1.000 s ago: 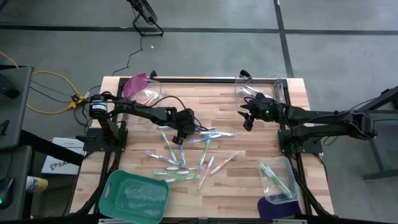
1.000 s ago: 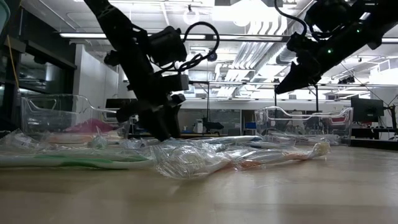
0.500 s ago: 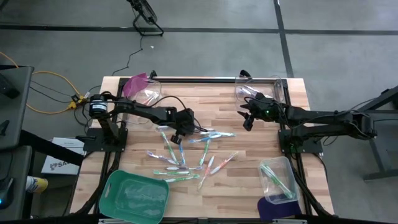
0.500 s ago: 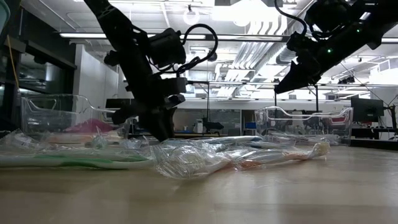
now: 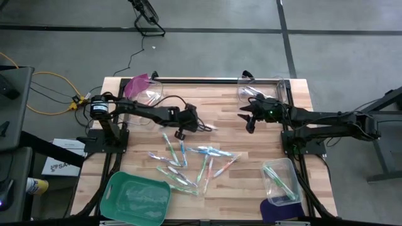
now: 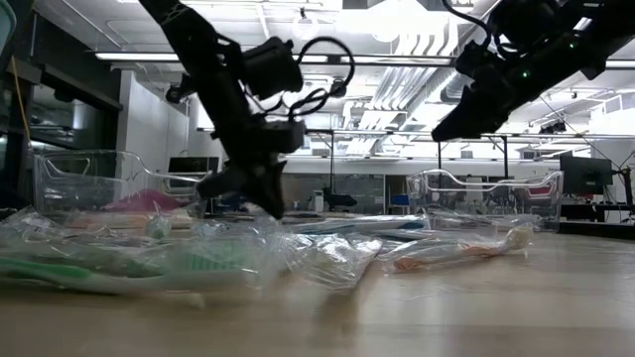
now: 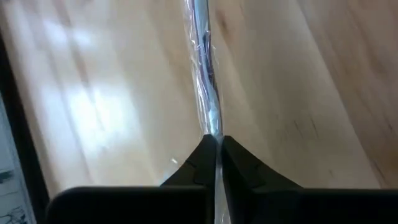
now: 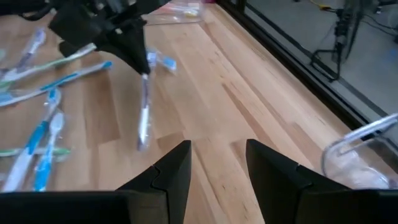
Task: Pick & Place Toothbrushes
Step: Put the purple toothbrush into the right transparent bin
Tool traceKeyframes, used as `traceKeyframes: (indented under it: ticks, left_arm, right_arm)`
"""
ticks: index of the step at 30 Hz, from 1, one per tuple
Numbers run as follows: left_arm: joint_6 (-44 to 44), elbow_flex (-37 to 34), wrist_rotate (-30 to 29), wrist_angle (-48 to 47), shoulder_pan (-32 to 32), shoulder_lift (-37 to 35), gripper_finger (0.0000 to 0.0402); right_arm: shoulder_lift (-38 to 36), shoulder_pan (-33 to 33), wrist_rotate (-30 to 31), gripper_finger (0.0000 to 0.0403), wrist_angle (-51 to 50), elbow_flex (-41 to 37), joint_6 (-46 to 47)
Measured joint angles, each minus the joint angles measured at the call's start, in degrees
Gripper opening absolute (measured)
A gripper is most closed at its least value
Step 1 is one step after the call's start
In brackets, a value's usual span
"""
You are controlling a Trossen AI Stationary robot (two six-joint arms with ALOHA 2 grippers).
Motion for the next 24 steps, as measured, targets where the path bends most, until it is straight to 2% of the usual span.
traceKeyframes:
  ticks: [10, 16, 24]
  left_arm:
    - [-2.6, 4.4, -0.3, 0.6, -0.1, 0.0, 0.0006]
    - [-3.5, 4.9, -0.4, 2.9, -0.2, 0.0, 0.0006]
    - [-3.6, 4.9, -0.4, 3.1, -0.2, 0.0, 0.0006]
  right_arm:
    - [0.9, 0.2, -7.7, 0.0146, 0.1, 0.0, -0.9]
    - [6.0, 2.3, -7.7, 0.0146, 1.8, 0.0, -5.2]
    - [14.5, 5.2, -4.5, 0.0146, 13.2, 0.0, -12.0]
